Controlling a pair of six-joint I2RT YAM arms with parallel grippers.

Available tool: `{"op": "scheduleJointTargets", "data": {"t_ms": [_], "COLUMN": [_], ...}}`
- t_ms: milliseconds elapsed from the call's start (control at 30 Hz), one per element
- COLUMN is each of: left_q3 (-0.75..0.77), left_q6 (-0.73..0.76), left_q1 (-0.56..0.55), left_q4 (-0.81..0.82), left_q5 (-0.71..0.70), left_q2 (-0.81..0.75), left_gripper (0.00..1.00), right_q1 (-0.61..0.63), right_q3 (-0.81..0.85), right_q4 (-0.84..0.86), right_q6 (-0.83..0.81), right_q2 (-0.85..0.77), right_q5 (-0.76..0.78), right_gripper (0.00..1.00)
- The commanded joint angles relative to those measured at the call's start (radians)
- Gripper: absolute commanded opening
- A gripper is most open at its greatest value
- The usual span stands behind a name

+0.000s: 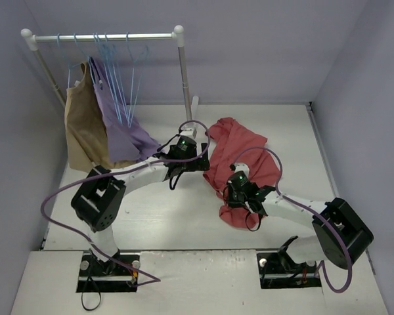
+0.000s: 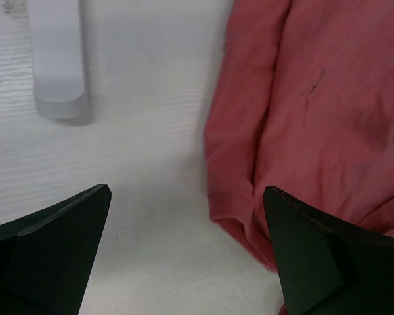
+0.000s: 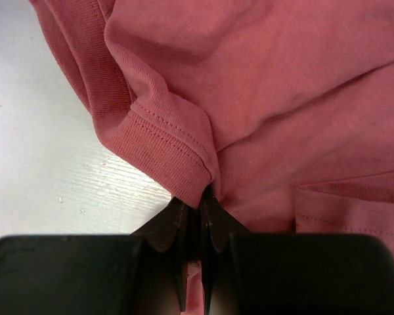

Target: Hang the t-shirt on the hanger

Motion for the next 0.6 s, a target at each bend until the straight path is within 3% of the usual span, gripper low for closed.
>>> {"op": "scheduleJointTargets", "data": {"t_ms": [0,233,367,500,567], "left_q3": [0.083,0.135,0.12,0.087,0.09], "left_q6": [-0.088,-0.136,-0.15,-0.128,-0.114], "left_q1": [-0.008,-0.025,-0.034,-0.034,-0.034], "left_q4": [0.077,-0.001,0.007,0.056,0.047], "left_q5": [0.076,0.093,0.121,0.135,0.148], "left_q2": [0.066,0.176,0.169,0.086,0.017], "left_gripper": [0.92,0.71,0.45,0.0,0.0], "right_q1": [0.006,0.007,0.007,0.007,0.007], "right_q3": [-0.019,-0.03,-0.033,0.017,0.054], "right_q4": [0.002,0.007,0.005,-0.004,-0.022], "right_q6": [0.021,0.021,0.005,-0.026,-0.047], "right_q2": [-0.034,-0.054,-0.079,-0.099,-0.111], "right_q5": [0.046,0.051,0.059,0.057,0.056], "right_gripper": [0.0,0.0,0.0,0.0,0.0]}}
